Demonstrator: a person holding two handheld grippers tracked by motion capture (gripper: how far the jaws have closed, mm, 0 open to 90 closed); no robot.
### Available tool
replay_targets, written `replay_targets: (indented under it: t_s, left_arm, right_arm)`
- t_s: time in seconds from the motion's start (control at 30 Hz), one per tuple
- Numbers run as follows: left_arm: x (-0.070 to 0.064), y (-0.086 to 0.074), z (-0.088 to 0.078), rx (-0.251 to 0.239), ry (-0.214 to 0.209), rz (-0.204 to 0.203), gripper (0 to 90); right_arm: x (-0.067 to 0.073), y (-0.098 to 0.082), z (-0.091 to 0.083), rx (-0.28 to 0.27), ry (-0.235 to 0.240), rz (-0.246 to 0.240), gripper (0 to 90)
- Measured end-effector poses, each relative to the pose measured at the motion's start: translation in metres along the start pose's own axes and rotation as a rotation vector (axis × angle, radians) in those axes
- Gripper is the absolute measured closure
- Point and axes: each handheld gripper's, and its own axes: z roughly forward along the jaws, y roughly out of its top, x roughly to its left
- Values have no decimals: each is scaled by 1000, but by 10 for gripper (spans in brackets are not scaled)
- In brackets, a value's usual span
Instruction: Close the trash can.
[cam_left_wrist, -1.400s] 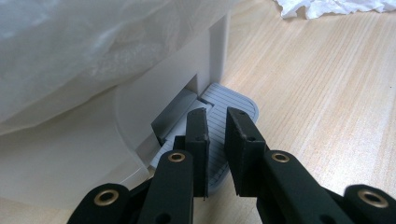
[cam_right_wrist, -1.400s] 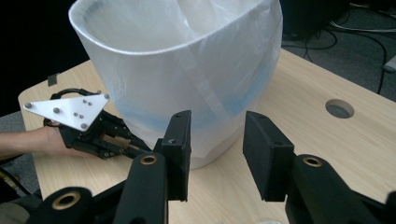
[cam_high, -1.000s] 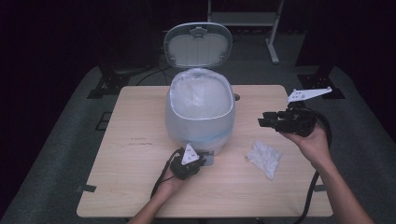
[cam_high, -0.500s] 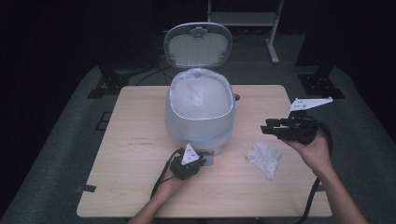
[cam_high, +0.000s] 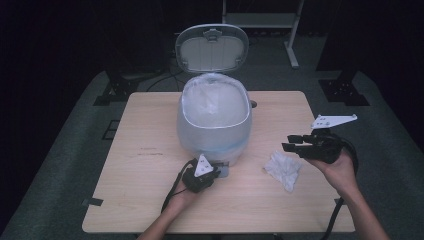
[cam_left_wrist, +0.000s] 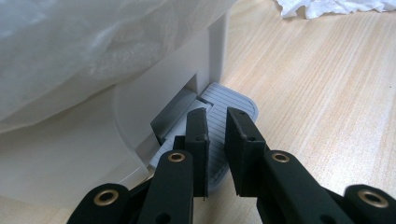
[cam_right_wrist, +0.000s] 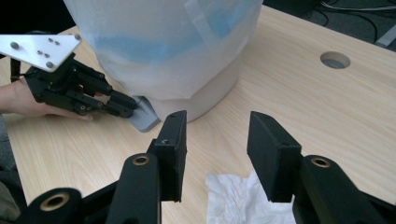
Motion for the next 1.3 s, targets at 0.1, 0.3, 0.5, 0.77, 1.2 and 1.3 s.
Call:
replay_targets:
  t_s: [0.1,0.3,0.5,0.77,1.2,1.3]
  left_arm:
    - [0,0,0,0,0,1,792]
    - [0,0,0,4,0,3,793]
    - [0,0,0,0,1,0,792]
    - [0,0,0,-2,4,2,792]
    - [-1,0,0,1,5,3,787]
    - [-1,0,0,1,5,3,787]
  right_arm:
    - [-1,-6,0,0,-4,6,564]
    - [-4,-16,2,-2,-5,18,562]
    - [-4,-27,6,2,-11,23,556]
    - [-6,-43,11,13,-31,29,553]
    - [-6,-63,15,19,-47,47,553]
    - [-7,-67,17,23,-46,57,553]
